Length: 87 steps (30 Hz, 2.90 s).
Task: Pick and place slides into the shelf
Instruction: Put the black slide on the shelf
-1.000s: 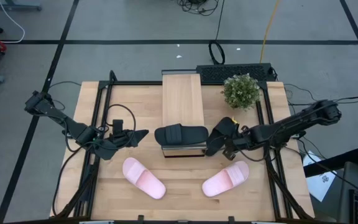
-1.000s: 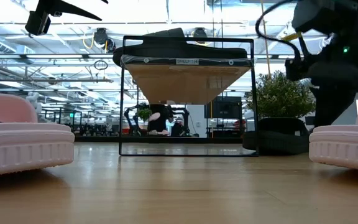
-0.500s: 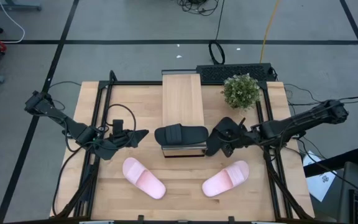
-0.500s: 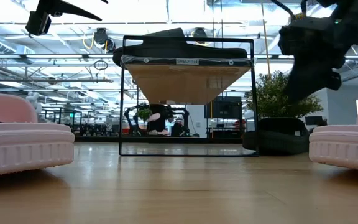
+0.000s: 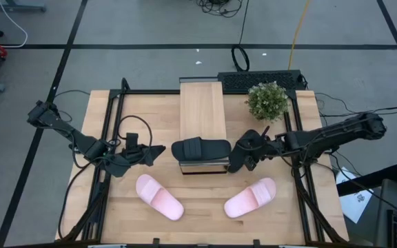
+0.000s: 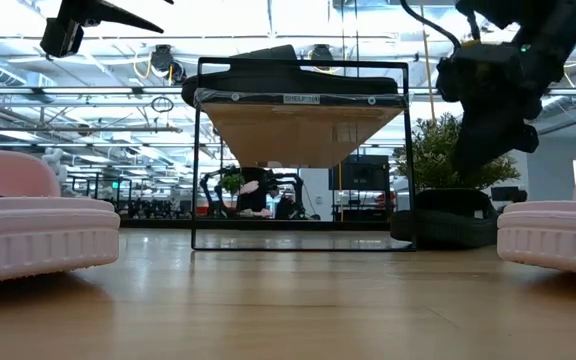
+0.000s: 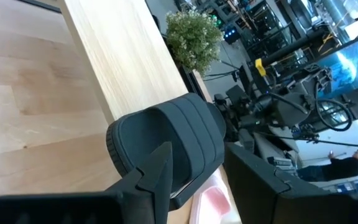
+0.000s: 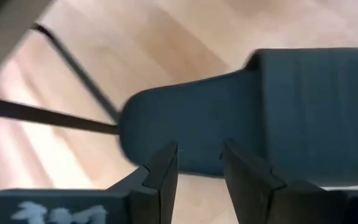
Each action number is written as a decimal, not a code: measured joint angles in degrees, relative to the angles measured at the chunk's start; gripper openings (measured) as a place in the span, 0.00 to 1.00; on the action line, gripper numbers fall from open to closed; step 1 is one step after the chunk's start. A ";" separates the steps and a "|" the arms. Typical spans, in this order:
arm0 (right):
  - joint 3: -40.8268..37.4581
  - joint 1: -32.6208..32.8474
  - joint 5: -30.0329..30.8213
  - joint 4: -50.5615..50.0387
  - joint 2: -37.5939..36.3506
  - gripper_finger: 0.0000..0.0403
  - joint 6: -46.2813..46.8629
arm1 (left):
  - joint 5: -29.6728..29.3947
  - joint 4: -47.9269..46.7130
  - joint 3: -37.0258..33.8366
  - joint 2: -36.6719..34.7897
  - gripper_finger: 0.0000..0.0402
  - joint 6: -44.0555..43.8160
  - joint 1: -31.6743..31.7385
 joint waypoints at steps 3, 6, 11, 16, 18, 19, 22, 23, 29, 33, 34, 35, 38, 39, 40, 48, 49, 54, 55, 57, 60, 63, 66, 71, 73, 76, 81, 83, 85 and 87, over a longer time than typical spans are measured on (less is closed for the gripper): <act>0.00 -0.27 -2.81 1.59 -0.87 0.28 -0.54 | 0.46 -0.02 0.00 0.00 0.35 0.77 0.00; 0.00 -0.27 -2.74 3.96 -1.58 0.28 -0.46 | 0.79 -0.04 0.00 0.00 0.35 1.42 0.00; 0.00 -0.11 -4.03 5.72 -2.24 0.28 -0.45 | 0.95 -0.09 0.00 0.00 0.35 2.01 0.00; 0.00 -0.16 -3.88 6.21 -2.49 0.28 -2.16 | 1.34 -0.07 0.00 0.00 0.35 2.47 0.00; 0.00 0.51 -2.06 6.24 -2.85 0.28 -4.41 | 1.36 -0.08 0.00 0.00 0.35 2.47 0.00; 0.06 1.06 -0.59 6.16 -3.05 0.28 -5.34 | 1.36 -0.07 0.00 0.00 0.35 2.49 0.00; 2.60 3.00 3.39 2.05 -3.20 0.28 -8.59 | 1.47 -0.04 0.00 0.00 0.35 2.41 0.00; 4.32 3.83 4.99 -0.52 -3.20 0.28 -9.82 | 1.48 -0.06 0.00 0.00 0.35 2.41 0.00; 13.69 8.40 17.65 -18.07 -1.42 0.28 -11.60 | 1.47 -0.07 0.00 0.00 0.35 2.45 0.00; 14.52 9.88 20.25 -19.32 2.02 0.28 -10.88 | 1.40 -0.19 0.00 0.00 0.35 2.61 0.00; 14.49 10.01 20.26 -19.81 3.43 0.28 -10.86 | 1.38 -0.34 0.00 0.00 0.35 2.66 0.00; 14.49 10.03 20.28 -20.58 4.76 0.28 -10.64 | 1.38 -0.44 0.00 0.00 0.35 2.87 0.00; 14.49 9.69 20.28 -25.22 8.89 0.28 -7.87 | 1.33 -0.42 0.00 0.00 0.35 3.13 0.00; 14.48 9.55 20.28 -26.68 10.39 0.28 -7.10 | 1.31 -0.42 0.00 0.00 0.35 3.13 0.00; 14.41 9.53 20.28 -27.68 11.60 0.28 -6.59 | 1.31 -0.42 0.00 0.00 0.35 3.15 0.00; 14.40 9.52 20.03 -25.94 16.54 0.28 -7.30 | 1.25 -0.44 0.00 0.02 0.35 3.43 0.00; 14.40 9.52 20.01 -25.62 16.76 0.28 -7.33 | 1.25 -0.41 0.00 0.00 0.35 3.43 0.00; 14.40 9.52 18.48 -25.49 16.73 0.28 -9.32 | 1.25 -0.42 0.00 0.02 0.35 3.43 0.00; 14.40 9.52 17.81 -25.44 16.67 0.28 -10.50 | 1.25 -0.44 0.00 0.00 0.35 3.43 0.00; 14.40 9.51 15.22 -24.87 16.64 0.28 -12.43 | 1.25 -0.44 0.00 0.02 0.35 3.43 0.00; 14.40 9.52 12.62 -22.90 16.64 0.28 -14.99 | 1.25 -0.48 0.00 0.02 0.35 4.14 0.00; 14.40 9.50 12.26 -20.24 16.64 0.28 -16.72 | 1.25 -0.48 0.00 0.02 0.35 4.39 0.00; 14.40 9.50 12.37 -17.61 16.64 0.28 -17.89 | 1.25 -0.48 0.00 0.02 0.35 5.04 0.00; 14.43 9.06 12.25 -17.40 16.64 0.28 -17.40 | 1.23 -0.50 0.00 0.01 0.35 5.55 0.00; 14.40 8.38 11.92 -17.98 16.64 0.28 -16.34 | 1.23 -0.50 0.00 0.01 0.35 5.83 0.00; 14.43 6.82 9.63 -18.92 16.64 0.28 -15.32 | 1.23 -0.50 0.00 0.02 0.35 5.90 0.00; 14.43 3.90 6.65 -19.17 16.62 0.28 -15.19 | 1.23 -0.53 0.00 0.02 0.35 6.45 0.00; 14.43 2.73 4.71 -19.25 16.62 0.28 -15.46 | 1.23 -0.54 0.00 0.01 0.35 6.52 0.00; 14.43 1.80 3.33 -19.50 16.62 0.28 -15.65 | 1.23 -0.52 0.00 0.01 0.35 7.01 0.00; 14.43 0.96 3.30 -19.84 16.62 0.28 -15.75 | 1.23 -0.54 0.00 0.02 0.35 7.21 0.00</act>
